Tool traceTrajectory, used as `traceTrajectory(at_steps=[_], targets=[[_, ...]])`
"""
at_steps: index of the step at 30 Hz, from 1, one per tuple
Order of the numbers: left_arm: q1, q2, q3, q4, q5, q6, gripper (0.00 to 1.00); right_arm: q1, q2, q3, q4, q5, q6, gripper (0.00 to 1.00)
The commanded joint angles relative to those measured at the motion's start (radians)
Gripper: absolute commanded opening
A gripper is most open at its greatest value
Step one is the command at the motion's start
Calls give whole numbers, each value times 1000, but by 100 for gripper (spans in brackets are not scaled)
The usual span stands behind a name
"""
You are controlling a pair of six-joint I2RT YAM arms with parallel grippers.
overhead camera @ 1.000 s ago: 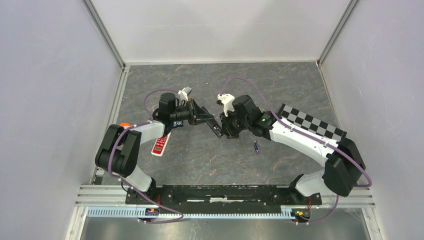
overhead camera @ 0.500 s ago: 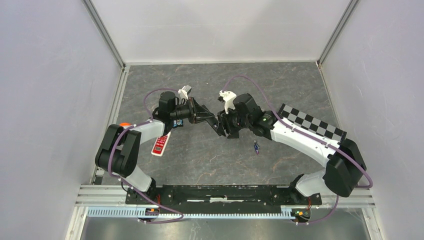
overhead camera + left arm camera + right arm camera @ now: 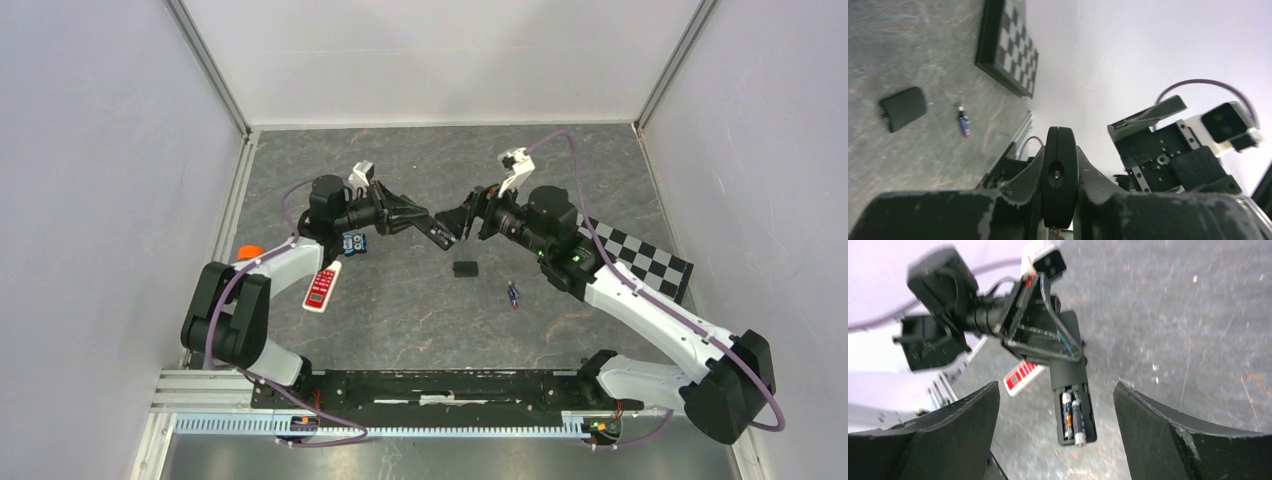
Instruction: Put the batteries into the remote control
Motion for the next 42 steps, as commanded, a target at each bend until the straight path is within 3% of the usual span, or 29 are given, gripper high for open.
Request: traceTrajectory(at_steps=[1,5,14,18,24,33,36,42], targets=[[9,-96,67,78,-49,-200,2,-13,-53,-22,299,56,146,89],[24,-157,70,159,-96,-340,2,-15,-96,-63,422,105,215,94],[51,-250,64,302,-213,-565,2,-15,-68,-116,681,17,414,97],[51,-265,66,303,-226,-574,2,-15,-31,-82,687,-19,486,95],[51,-280,63,291,-217,-559,2,-15,12,-64,729,-43,567,83],[51,-298,56,278,-202,-534,2,-17,30,-72,764,-22,645,85],[51,-306,61,279,-190,-523,2,-30,61,-27,689,-35,687,74],[50,-320,58,274,-182,-511,2,-36,87,20,653,-44,699,69]])
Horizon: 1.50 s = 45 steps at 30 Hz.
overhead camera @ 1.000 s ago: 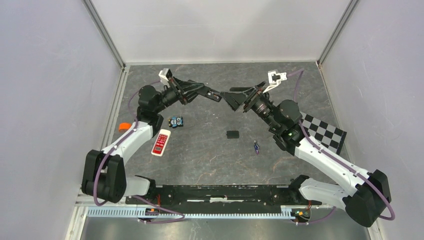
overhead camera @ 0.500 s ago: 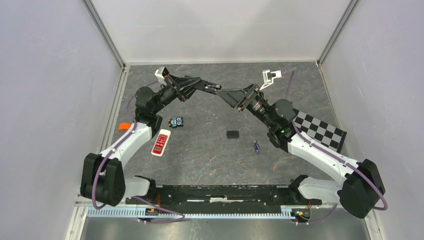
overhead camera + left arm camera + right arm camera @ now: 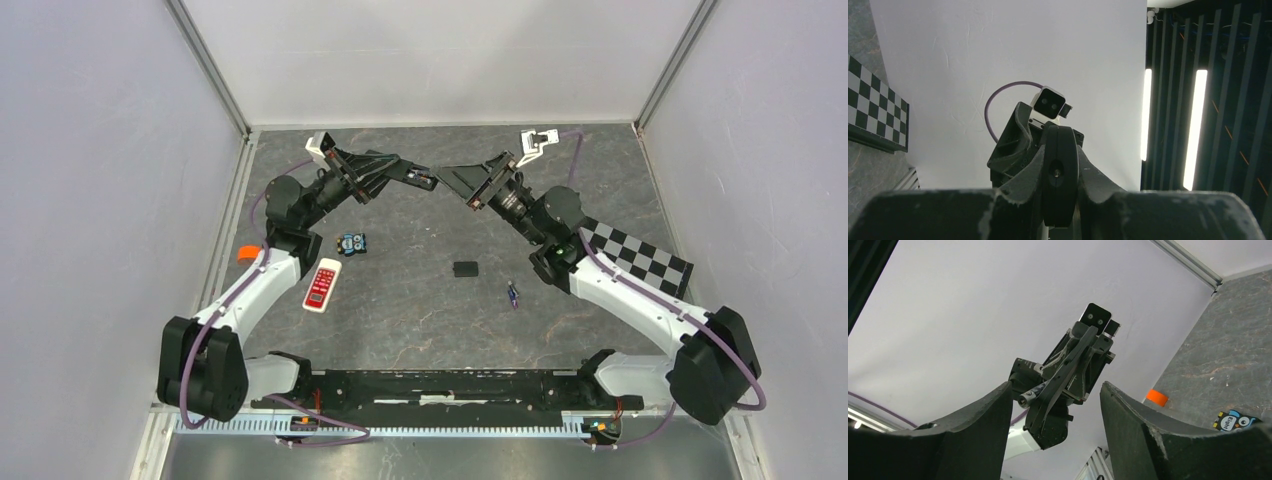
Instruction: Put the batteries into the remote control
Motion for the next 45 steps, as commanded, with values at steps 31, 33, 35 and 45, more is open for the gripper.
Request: traceTrajectory(at_steps=[31,33,35,45], targets=[[3,-63,105,-6,70,186,2,-5,35,117,-541,102,-229,28],[3,-59,108,12,75,188,2,-5,33,108,-557,103,-266,29],[3,-53,114,13,86,203,2,-4,31,104,-559,88,-306,34],[6,-80,134,-258,158,515,2,-31,-66,76,-476,92,-365,81]])
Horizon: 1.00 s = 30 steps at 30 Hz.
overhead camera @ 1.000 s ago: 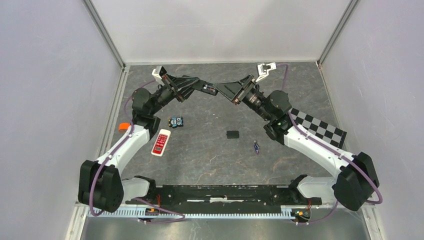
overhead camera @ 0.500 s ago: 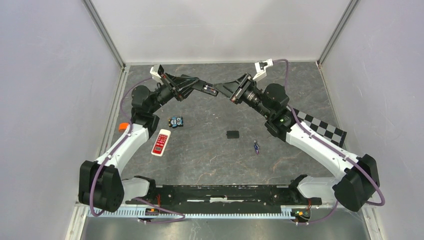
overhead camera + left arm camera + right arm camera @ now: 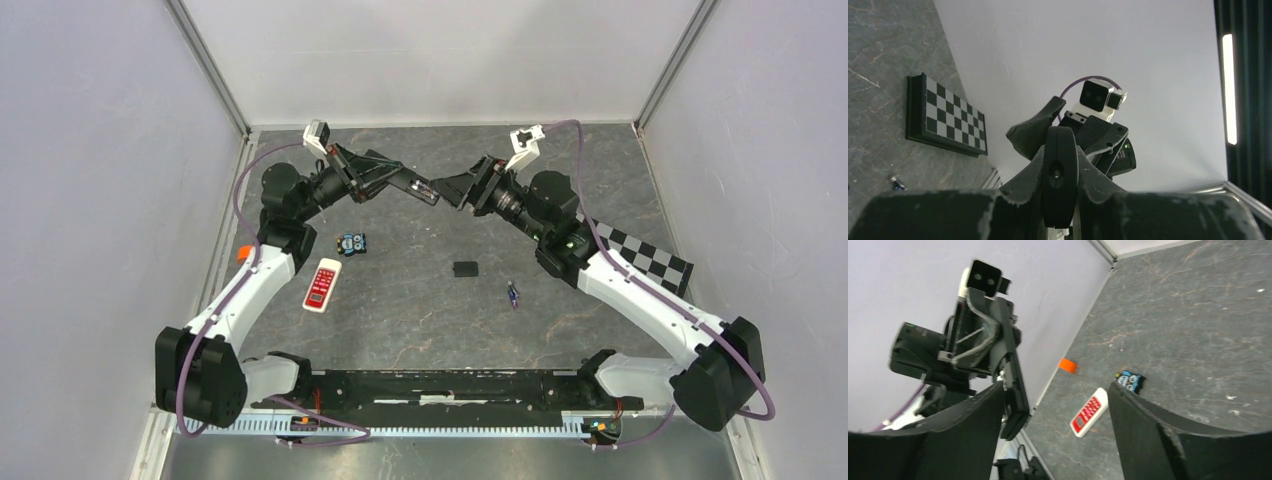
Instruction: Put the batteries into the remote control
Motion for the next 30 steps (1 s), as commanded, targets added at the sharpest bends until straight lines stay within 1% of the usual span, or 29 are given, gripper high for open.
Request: traceTrajectory(at_steps=[1,3,5,6,10,13,17,18,22,25,27,28,30], targets=[[-6,-53,56,-55,109,166,2,-27,-77,-78,40,32,-52,84],[-2,-49,43,-69,121,193,2,-35,-115,-110,106,21,-49,90],[3,-45,33,-85,132,222,2,-41,-137,-116,142,6,-79,91],[5,-45,30,-101,135,244,2,-43,-143,-112,135,5,-107,91],[11,-57,28,-205,135,340,2,-56,-152,-75,-5,22,-213,91],[20,-67,27,-275,123,399,2,-60,-146,-69,-98,17,-328,91],[34,-79,28,-386,91,485,2,-60,-61,-25,-310,11,-585,90],[37,-81,29,-412,81,511,2,-60,-33,-13,-361,-11,-677,89],[47,-89,39,-537,26,611,2,-59,70,-19,-500,-88,-982,85],[51,-84,55,-616,1,663,2,-37,166,9,-611,-72,-1152,85],[53,-79,64,-640,-7,677,2,-5,238,45,-677,-40,-1247,98],[56,-76,70,-652,-9,682,2,9,267,66,-712,-42,-1299,98],[61,-65,82,-671,-8,691,2,24,328,100,-745,-35,-1351,98]])
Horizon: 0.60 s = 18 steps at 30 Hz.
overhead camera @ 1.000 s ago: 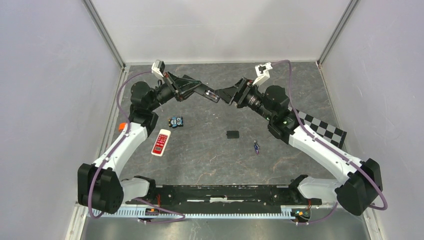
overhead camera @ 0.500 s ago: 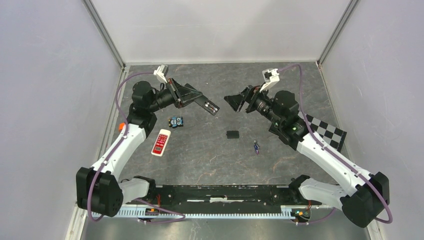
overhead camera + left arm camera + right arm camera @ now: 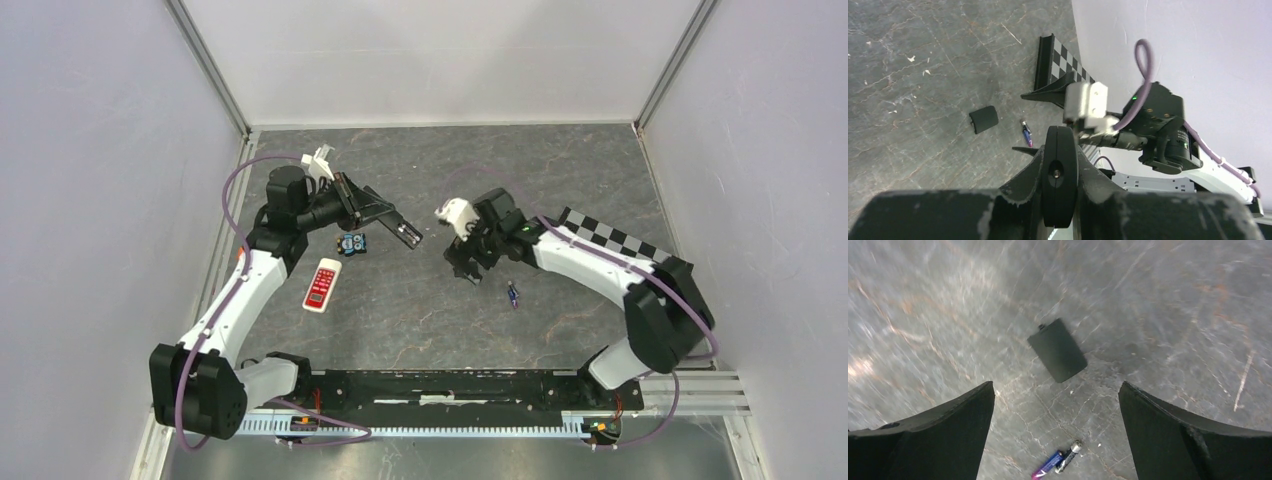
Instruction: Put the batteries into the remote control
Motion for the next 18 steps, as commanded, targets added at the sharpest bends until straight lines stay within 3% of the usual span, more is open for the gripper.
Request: traceTrajectory(at_steps=[1,6,18], targets=[[15,4,77,-76,-19,100,2,38,101,115,-146,6,-271,98],[31,15,115,-131,-20,141,2,40,245,194,-187,42,-302,97],[66,42,148,-156,-5,158,2,40,396,290,-295,47,-335,77]])
